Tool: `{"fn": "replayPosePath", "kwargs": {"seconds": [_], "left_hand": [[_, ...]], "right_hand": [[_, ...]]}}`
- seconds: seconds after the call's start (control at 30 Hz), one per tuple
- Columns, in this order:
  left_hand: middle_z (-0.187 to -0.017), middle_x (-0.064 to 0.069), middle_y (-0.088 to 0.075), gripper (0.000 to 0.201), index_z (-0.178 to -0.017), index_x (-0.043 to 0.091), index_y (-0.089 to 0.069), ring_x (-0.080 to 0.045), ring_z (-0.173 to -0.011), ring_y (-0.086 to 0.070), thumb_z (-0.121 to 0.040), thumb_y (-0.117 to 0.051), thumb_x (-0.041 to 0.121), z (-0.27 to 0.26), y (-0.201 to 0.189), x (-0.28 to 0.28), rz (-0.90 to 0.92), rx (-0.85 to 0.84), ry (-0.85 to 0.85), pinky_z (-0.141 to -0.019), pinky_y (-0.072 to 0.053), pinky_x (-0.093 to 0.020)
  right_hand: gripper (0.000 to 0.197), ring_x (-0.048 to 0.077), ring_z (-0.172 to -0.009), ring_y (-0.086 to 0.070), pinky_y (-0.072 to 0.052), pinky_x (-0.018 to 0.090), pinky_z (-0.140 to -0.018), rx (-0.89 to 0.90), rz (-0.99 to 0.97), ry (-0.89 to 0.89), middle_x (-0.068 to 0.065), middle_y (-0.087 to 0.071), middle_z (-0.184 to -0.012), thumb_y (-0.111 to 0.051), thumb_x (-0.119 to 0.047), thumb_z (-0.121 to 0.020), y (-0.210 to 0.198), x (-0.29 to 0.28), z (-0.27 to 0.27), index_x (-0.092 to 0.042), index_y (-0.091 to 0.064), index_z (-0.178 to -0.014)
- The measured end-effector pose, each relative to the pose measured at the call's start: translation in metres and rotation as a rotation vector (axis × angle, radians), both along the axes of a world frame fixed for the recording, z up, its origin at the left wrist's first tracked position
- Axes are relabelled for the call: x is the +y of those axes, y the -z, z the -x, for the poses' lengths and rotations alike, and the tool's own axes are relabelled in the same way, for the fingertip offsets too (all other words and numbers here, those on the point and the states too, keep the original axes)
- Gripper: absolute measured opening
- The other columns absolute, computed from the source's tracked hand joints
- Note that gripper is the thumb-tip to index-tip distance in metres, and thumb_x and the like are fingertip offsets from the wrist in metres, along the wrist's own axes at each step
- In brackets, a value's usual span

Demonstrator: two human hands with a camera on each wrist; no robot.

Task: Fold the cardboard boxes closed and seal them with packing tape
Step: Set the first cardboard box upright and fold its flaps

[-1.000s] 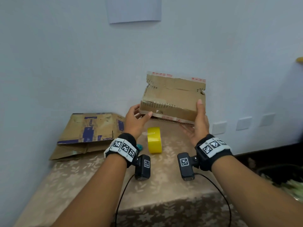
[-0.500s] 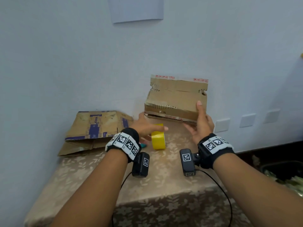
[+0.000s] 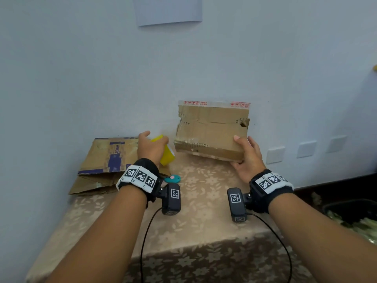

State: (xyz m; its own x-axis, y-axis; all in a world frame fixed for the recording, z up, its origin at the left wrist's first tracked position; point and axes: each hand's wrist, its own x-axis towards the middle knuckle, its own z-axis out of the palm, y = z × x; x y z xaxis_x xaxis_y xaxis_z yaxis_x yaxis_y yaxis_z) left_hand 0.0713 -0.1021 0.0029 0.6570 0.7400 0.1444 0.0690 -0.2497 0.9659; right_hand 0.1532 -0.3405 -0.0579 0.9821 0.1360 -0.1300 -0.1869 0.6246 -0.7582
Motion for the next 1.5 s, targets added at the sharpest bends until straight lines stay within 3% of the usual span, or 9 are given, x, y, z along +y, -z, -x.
{"fn": "replayPosePath", "kwargs": {"seconds": [0.07,0.2,0.33,0.57,0.7,0.93,1.03,1.23,1.5], "left_hand": [[-0.146,-0.009,-0.048,0.063,-0.145,0.018,-0.045,-0.028,-0.129,-0.049,-0.088,-0.072,0.021,-0.001,-0.003,0.002,0.041,-0.062,-0.034,-0.099,-0.046,-0.037],[-0.143,-0.009,-0.049,0.059,-0.141,0.019,-0.048,-0.028,-0.127,-0.05,-0.088,-0.073,0.019,0.0,-0.005,0.003,0.031,-0.115,-0.073,-0.089,-0.043,-0.033],[-0.14,-0.008,-0.05,0.055,-0.137,0.02,-0.051,-0.028,-0.124,-0.052,-0.087,-0.074,0.02,0.001,-0.002,0.005,0.051,-0.149,-0.098,-0.092,-0.046,-0.035],[-0.12,-0.001,-0.053,0.045,-0.119,0.028,-0.056,-0.027,-0.115,-0.057,-0.08,-0.079,0.024,0.001,0.0,0.006,0.065,-0.119,-0.07,-0.099,-0.053,-0.049],[-0.119,-0.001,-0.054,0.044,-0.116,0.027,-0.055,-0.026,-0.113,-0.056,-0.079,-0.08,0.024,0.002,0.001,0.008,0.05,-0.072,-0.049,-0.099,-0.052,-0.047],[-0.108,-0.007,-0.068,0.047,-0.108,0.011,-0.067,-0.026,-0.106,-0.064,-0.074,-0.083,0.039,0.009,-0.004,0.002,0.01,0.193,0.236,-0.087,-0.055,-0.041],[-0.098,-0.007,-0.071,0.044,-0.108,0.009,-0.068,-0.024,-0.087,-0.068,-0.078,-0.082,0.039,0.015,-0.01,0.003,-0.002,0.317,0.354,-0.073,-0.055,-0.035],[-0.088,-0.02,-0.068,0.034,-0.087,0.005,-0.069,-0.028,-0.08,-0.063,-0.072,-0.084,0.031,0.028,-0.012,0.012,-0.18,0.547,0.536,-0.079,-0.056,-0.045],[-0.093,0.005,-0.065,0.016,-0.094,0.019,-0.071,-0.008,-0.083,-0.057,-0.086,-0.077,0.03,0.037,-0.014,0.02,-0.455,0.49,0.369,-0.062,-0.04,-0.024]], "right_hand": [[0.088,0.024,-0.116,-0.064,-0.06,0.043,-0.086,-0.035,0.04,-0.069,0.003,-0.055,-0.141,-0.084,-0.013,-0.081,0.003,-0.002,-0.003,-0.033,-0.034,-0.151],[0.163,0.026,-0.14,-0.047,-0.044,0.051,-0.113,-0.118,0.305,-0.157,-0.006,-0.03,-0.164,-0.107,-0.032,-0.029,0.005,0.003,-0.004,-0.04,-0.012,-0.161],[0.173,0.02,-0.15,-0.032,-0.034,0.05,-0.121,-0.268,0.727,-0.226,-0.003,-0.026,-0.166,-0.105,-0.055,-0.022,0.002,0.008,-0.002,-0.044,-0.001,-0.16],[0.148,0.025,-0.142,-0.038,-0.035,0.054,-0.118,-0.319,0.762,-0.079,0.003,-0.035,-0.153,-0.08,-0.092,-0.036,-0.013,0.02,0.005,-0.049,-0.004,-0.155],[0.125,0.024,-0.138,-0.043,-0.038,0.047,-0.113,-0.304,0.739,-0.027,0.0,-0.043,-0.147,-0.054,-0.105,-0.047,-0.02,0.019,0.006,-0.036,-0.026,-0.147],[0.072,0.023,-0.111,-0.062,-0.053,0.045,-0.098,-0.286,0.811,0.088,0.004,-0.065,-0.12,-0.071,-0.069,-0.071,-0.016,0.018,0.003,-0.019,-0.061,-0.121],[0.043,0.024,-0.109,-0.061,-0.051,0.038,-0.091,-0.256,0.776,0.073,0.004,-0.064,-0.116,-0.07,-0.047,-0.091,-0.018,0.019,0.003,-0.013,-0.06,-0.116],[0.034,0.024,-0.112,-0.058,-0.051,0.052,-0.1,-0.219,0.786,0.013,0.0,-0.06,-0.12,-0.065,-0.05,-0.093,-0.022,0.022,0.008,-0.027,-0.054,-0.115],[0.04,0.02,-0.123,-0.055,-0.049,0.046,-0.105,-0.303,0.815,-0.01,-0.003,-0.058,-0.136,-0.056,-0.046,-0.099,-0.033,0.032,0.023,-0.031,-0.057,-0.137]]}}
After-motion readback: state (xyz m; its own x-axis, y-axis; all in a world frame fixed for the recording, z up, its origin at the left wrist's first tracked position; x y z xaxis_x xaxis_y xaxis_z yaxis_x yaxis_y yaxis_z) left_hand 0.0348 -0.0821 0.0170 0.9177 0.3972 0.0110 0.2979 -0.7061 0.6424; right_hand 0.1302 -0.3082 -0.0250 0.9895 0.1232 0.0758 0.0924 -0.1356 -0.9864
